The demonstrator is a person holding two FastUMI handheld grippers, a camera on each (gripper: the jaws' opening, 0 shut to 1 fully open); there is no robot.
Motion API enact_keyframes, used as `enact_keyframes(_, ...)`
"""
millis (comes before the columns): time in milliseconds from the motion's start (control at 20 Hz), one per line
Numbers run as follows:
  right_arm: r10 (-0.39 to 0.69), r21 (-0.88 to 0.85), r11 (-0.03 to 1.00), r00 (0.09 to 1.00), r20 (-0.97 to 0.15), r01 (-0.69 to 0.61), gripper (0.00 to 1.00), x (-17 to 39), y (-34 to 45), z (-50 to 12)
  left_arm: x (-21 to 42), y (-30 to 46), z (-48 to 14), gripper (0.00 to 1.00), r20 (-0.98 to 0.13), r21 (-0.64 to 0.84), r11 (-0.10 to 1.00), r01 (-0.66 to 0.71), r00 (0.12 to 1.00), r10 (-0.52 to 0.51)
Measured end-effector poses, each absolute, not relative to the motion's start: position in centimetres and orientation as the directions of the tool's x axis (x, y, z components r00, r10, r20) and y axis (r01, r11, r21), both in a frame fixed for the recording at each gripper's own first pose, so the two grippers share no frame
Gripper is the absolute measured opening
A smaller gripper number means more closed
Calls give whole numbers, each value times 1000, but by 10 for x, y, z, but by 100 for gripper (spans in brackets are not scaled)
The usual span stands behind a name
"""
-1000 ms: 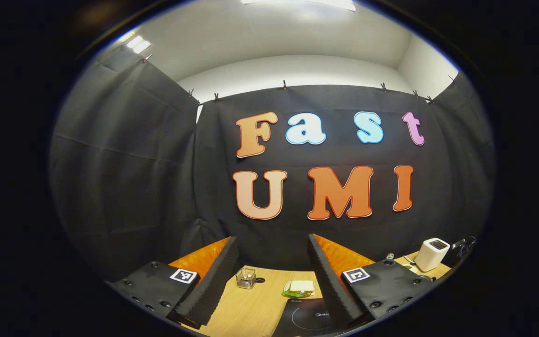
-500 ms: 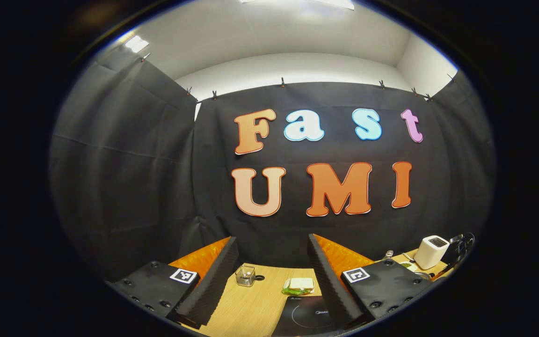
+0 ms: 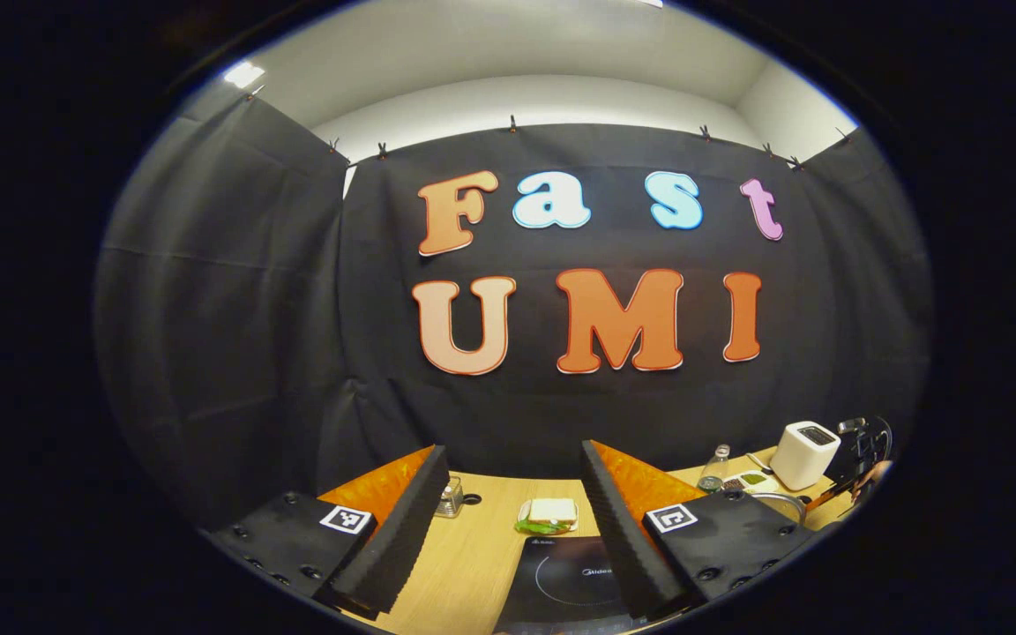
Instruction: First push the handle of the pot to place it horizontally, then grasp the pot with both hands and set it on the induction cooktop.
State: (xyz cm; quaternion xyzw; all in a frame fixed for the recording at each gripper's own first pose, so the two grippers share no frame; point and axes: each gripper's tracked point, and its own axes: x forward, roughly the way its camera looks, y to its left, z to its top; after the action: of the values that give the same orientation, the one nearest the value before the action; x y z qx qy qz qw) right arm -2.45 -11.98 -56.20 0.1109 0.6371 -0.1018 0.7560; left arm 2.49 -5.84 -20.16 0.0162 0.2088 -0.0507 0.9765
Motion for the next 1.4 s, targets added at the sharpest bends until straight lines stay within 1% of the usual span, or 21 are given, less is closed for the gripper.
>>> enact_keyframes(150, -33, 23, 958, 191, -981, 285, 0, -22, -124, -555, 17, -86, -236, 99, -477, -6, 987, 160, 867, -143)
enact_keyframes(350, -12, 60, 955, 239, -971, 292, 1, -15, -120, -533, 9, -134, -287, 96, -571, -39, 965, 259, 787, -234)
enact_keyframes(500, 17, 99, 950, 268, -963, 295, 5, -11, -114, -522, 0, -171, -321, 98, -635, -81, 943, 323, 713, -298)
enact_keyframes(600, 20, 106, 950, 282, -959, 294, 11, -9, -113, -521, -7, -195, -341, 99, -669, -125, 928, 350, 661, -340)
enact_keyframes(650, 20, 107, 952, 290, -957, 286, 18, -8, -112, -521, -10, -205, -352, 98, -688, -140, 922, 360, 635, -352)
enact_keyframes(700, 20, 107, 954, 295, -955, 280, 22, -8, -111, -522, -14, -216, -363, 98, -701, -157, 915, 372, 610, -368)
enact_keyframes(750, 23, 108, 956, 297, -955, 274, 29, -6, -110, -524, -18, -227, -374, 98, -716, -173, 907, 383, 583, -383)
enact_keyframes(800, 24, 107, 958, 295, -955, 268, 32, -7, -109, -526, -22, -239, -383, 98, -731, -192, 900, 391, 555, -397)
enact_keyframes(850, 19, 100, 959, 294, -956, 264, 38, -6, -109, -528, -25, -250, -391, 98, -744, -208, 892, 402, 526, -411)
enact_keyframes(900, 15, 96, 961, 295, -955, 260, 41, -6, -110, -529, -27, -259, -402, 98, -759, -221, 886, 406, 499, -418)
enact_keyframes(950, 15, 95, 962, 297, -955, 256, 41, -4, -109, -531, -31, -268, -413, 98, -771, -234, 881, 411, 474, -426)
enact_keyframes(1000, 17, 97, 962, 299, -954, 254, 49, -4, -109, -531, -34, -276, -421, 98, -782, -246, 877, 412, 451, -431)
enact_keyframes(1050, 18, 98, 962, 300, -954, 254, 50, -4, -109, -531, -37, -284, -431, 98, -792, -257, 874, 413, 428, -435)
enact_keyframes(1100, 18, 98, 962, 302, -953, 253, 57, -2, -109, -533, -40, -291, -440, 98, -805, -264, 872, 412, 404, -434)
enact_keyframes(1150, 15, 96, 963, 302, -953, 253, 58, -2, -110, -534, -43, -297, -452, 98, -821, -272, 872, 406, 376, -431)
enact_keyframes(1200, 15, 95, 964, 302, -953, 250, 65, -2, -111, -535, -50, -304, -462, 98, -832, -291, 869, 400, 343, -436)
enact_keyframes(1250, 14, 93, 964, 300, -954, 251, 69, -2, -112, -536, -54, -313, -471, 97, -843, -315, 865, 391, 304, -445)
enact_keyframes(1300, 15, 94, 964, 299, -954, 251, 67, -2, -112, -538, -58, -321, -481, 96, -851, -334, 862, 383, 271, -450)
enact_keyframes(1350, 16, 95, 963, 299, -954, 253, 75, -2, -112, -539, -58, -326, -489, 96, -858, -342, 862, 373, 249, -449)
enact_keyframes(1400, 17, 97, 962, 300, -954, 254, 76, -2, -113, -540, -58, -333, -501, 96, -865, -347, 863, 366, 231, -446)
